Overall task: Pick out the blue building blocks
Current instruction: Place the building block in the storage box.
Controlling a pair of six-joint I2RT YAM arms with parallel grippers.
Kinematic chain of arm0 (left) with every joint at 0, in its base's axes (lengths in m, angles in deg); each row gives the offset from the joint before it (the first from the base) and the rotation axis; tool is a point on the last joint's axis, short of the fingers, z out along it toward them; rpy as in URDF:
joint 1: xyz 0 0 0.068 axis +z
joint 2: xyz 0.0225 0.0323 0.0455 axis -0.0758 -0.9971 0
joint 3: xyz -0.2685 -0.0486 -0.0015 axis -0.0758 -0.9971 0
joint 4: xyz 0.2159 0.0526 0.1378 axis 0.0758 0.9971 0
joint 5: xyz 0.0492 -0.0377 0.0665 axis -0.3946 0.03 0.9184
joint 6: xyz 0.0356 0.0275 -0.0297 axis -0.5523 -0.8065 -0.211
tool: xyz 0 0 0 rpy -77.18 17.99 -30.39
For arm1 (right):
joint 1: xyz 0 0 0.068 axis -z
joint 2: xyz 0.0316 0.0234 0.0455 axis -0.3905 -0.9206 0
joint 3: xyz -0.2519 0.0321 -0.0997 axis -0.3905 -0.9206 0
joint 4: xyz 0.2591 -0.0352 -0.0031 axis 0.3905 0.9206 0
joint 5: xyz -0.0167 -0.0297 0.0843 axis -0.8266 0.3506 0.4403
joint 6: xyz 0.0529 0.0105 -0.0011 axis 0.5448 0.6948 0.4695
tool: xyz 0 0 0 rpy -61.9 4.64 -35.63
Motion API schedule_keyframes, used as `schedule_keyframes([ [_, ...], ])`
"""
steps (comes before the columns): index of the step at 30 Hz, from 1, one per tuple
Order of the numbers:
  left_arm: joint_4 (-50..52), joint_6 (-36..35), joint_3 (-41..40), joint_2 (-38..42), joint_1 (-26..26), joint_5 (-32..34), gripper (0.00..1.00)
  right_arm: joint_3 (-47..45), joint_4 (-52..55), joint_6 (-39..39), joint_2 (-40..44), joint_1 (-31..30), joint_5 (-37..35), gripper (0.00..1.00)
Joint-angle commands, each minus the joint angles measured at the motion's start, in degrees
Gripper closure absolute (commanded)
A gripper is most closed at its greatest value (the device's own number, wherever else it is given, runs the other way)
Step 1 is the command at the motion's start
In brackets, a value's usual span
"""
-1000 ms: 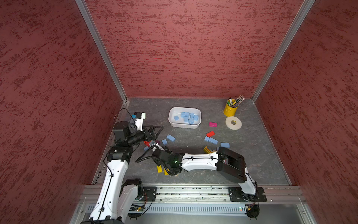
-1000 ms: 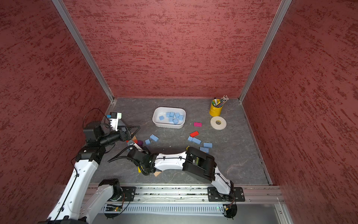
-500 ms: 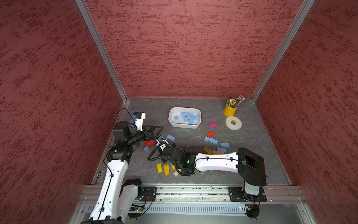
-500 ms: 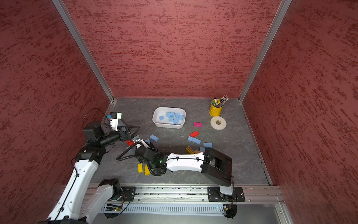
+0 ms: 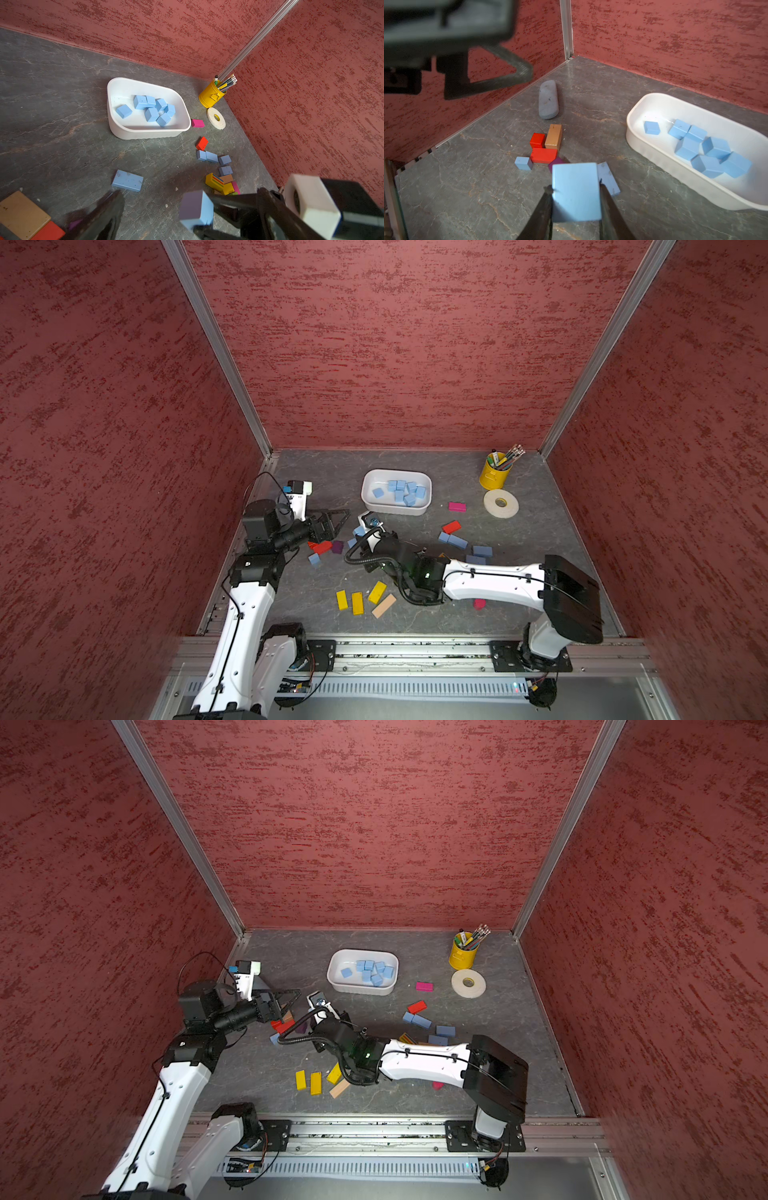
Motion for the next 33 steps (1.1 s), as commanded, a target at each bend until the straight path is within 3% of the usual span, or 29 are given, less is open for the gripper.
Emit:
schedule_keyframes([
  [1,-0.1,-0.7,1.1,0.5,0.4,0.2,0.00,-0.2,-2.6,0.8,2.6,2.2,-0.9,0.93],
  [11,-0.1,-0.7,1.1,0.5,0.5,0.3,0.00,5.4,2.3,3.6,-1.3,10.2,3.2,0.93],
  [23,-0.1,-0.6,1.1,0.6,0.5,0.3,0.00,31.9,24.3,9.0,-20.8,18.6,9.3,0.92],
  [33,-0.2,-0.6,1.0,0.7,0.5,0.2,0.00,46.7,32.3,10.9,-34.0,24.5,12.2,0.91],
])
